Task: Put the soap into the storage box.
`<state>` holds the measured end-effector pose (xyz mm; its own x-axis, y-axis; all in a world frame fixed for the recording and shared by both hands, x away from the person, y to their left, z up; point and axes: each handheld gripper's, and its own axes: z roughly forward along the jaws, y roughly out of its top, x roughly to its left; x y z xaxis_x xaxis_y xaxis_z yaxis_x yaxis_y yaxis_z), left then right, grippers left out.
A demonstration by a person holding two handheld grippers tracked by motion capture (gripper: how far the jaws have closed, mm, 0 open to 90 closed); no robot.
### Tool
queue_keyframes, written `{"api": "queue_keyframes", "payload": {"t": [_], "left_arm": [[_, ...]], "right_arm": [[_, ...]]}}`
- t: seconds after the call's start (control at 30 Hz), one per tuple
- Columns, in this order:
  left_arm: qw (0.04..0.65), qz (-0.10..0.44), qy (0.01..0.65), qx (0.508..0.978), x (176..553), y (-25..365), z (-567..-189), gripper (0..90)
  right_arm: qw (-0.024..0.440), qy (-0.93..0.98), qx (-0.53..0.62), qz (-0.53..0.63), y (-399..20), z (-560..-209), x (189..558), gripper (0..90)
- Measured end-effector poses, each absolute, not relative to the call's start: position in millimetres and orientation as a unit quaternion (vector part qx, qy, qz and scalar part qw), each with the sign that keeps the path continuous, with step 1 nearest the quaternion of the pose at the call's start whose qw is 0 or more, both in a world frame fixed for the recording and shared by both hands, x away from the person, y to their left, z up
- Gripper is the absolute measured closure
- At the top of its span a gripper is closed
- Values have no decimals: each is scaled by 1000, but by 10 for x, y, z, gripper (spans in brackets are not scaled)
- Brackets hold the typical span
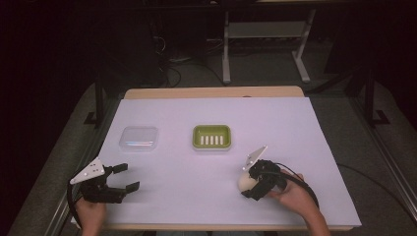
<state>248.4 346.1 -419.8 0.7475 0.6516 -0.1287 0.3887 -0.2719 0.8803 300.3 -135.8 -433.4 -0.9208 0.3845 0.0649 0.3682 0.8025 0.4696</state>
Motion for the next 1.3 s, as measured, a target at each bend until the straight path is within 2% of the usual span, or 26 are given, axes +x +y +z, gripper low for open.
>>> {"api": "queue_keyframes", "payload": {"t": [0.57, 1.3], "left_arm": [[501, 132, 331, 788, 2482, 3454, -4200, 132], [504, 132, 332, 786, 2477, 3468, -4199, 132]], "right_arm": [[16, 945, 206, 252, -1375, -4322, 3024, 229], [6, 938, 204, 282, -1370, -4106, 3143, 229]]}}
